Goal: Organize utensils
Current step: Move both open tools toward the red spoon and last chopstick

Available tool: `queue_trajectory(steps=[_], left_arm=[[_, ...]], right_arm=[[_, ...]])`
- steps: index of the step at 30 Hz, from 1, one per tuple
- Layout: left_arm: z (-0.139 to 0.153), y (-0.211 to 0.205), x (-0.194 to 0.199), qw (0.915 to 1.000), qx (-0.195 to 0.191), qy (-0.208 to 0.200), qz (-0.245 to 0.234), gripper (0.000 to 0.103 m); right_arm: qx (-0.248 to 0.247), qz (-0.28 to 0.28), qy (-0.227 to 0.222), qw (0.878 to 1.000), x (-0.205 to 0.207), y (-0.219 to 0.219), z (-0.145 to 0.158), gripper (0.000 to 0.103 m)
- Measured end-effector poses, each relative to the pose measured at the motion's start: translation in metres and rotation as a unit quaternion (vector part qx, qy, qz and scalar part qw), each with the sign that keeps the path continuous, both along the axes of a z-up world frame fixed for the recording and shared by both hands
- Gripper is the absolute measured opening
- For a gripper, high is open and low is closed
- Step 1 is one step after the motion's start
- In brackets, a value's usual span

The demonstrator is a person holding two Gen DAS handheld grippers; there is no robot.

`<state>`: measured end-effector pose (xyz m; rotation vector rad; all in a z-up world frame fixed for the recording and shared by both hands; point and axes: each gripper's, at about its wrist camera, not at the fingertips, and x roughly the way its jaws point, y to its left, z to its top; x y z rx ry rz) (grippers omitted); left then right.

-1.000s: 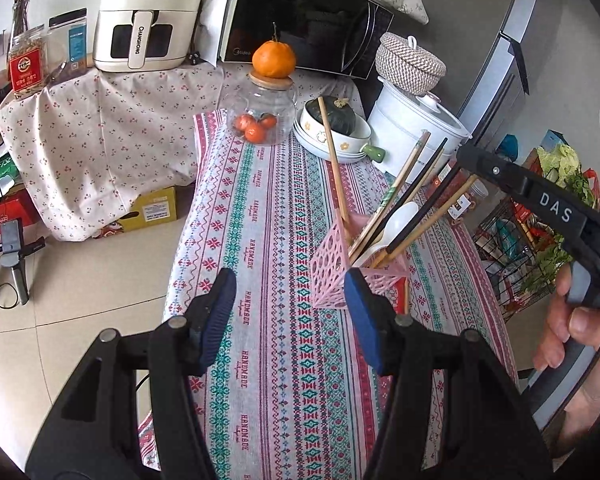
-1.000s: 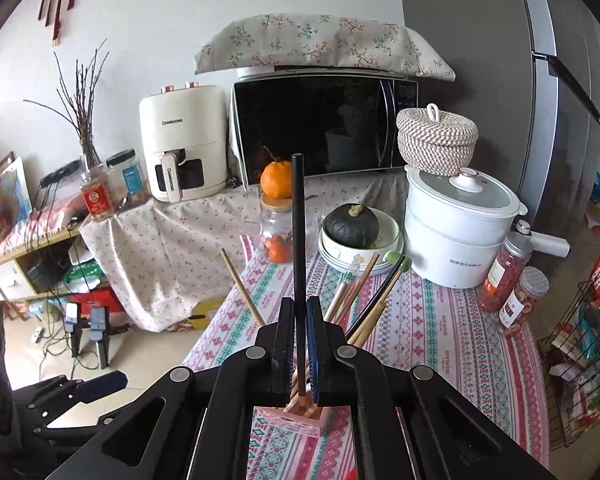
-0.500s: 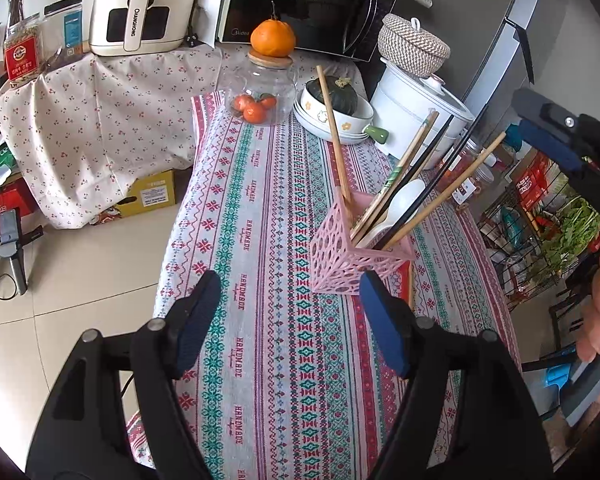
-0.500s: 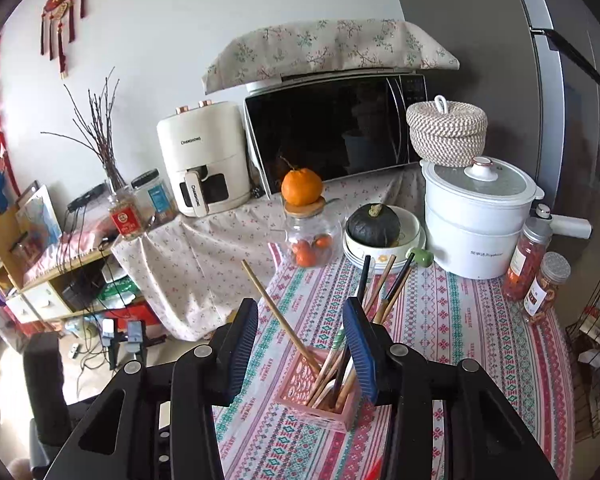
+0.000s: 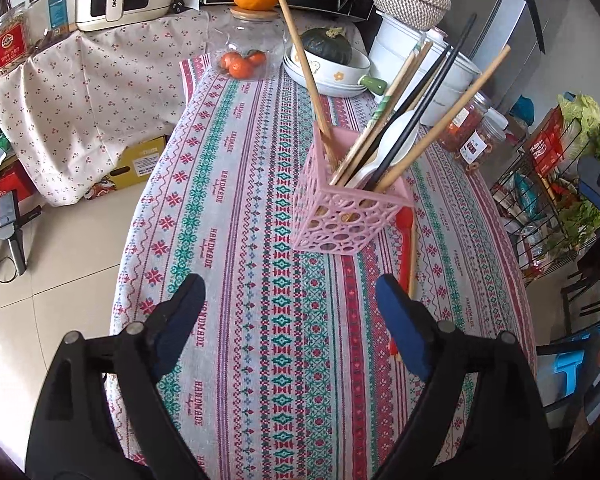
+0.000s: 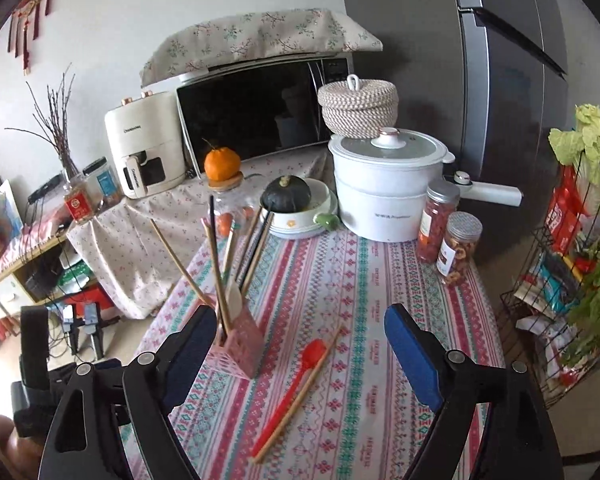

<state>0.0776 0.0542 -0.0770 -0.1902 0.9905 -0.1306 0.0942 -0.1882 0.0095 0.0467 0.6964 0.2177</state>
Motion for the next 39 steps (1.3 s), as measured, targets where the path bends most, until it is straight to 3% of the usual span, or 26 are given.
queue_trajectory(steps=[5,11,16,20,24,25,28,29,33,39], left_arm=[[-0.016,-0.022,-0.002,0.9992,-0.013,0.032,-0.021,0.089],[-0.021,-0.051,-0.005,0.9985,0.025,0.027,-0.041,0.089],[-0.026,-0.060,-0.001,0.9965,0.050,0.043,-0.051,0.089],[-0.029,-0.062,0.003,0.9974,0.036,0.038,-0.049,0.089],[-0.037,-0.076,0.007,0.9975,0.021,0.029,-0.061,0.086],[-0.039,-0.081,0.009,0.9972,0.013,0.026,-0.068,0.079],[-0.049,-0.095,0.017,0.9949,-0.015,0.022,-0.097,0.042],[-0.052,-0.099,0.021,0.9946,-0.011,0.020,-0.101,0.034],[-0.059,-0.110,0.033,0.9945,0.009,-0.002,-0.104,0.030],[-0.061,-0.129,0.048,0.9929,0.027,-0.029,-0.112,0.030]], right_arm=[[-0.030,-0.014,0.042,0.999,-0.002,-0.014,-0.035,0.090],[-0.048,-0.001,0.082,0.995,-0.010,-0.029,-0.065,0.090],[-0.018,-0.016,0.123,0.992,-0.011,-0.052,-0.083,0.092],[0.011,-0.038,0.153,0.987,-0.003,-0.071,-0.098,0.092],[0.021,-0.058,0.151,0.987,0.006,-0.086,-0.103,0.092],[0.020,-0.058,0.153,0.986,0.009,-0.087,-0.105,0.092],[0.010,-0.052,0.157,0.986,0.018,-0.088,-0.110,0.092],[0.004,-0.049,0.158,0.986,0.020,-0.088,-0.112,0.092],[-0.016,-0.032,0.155,0.987,0.022,-0.088,-0.115,0.092],[-0.007,-0.023,0.168,0.986,0.026,-0.096,-0.123,0.092]])
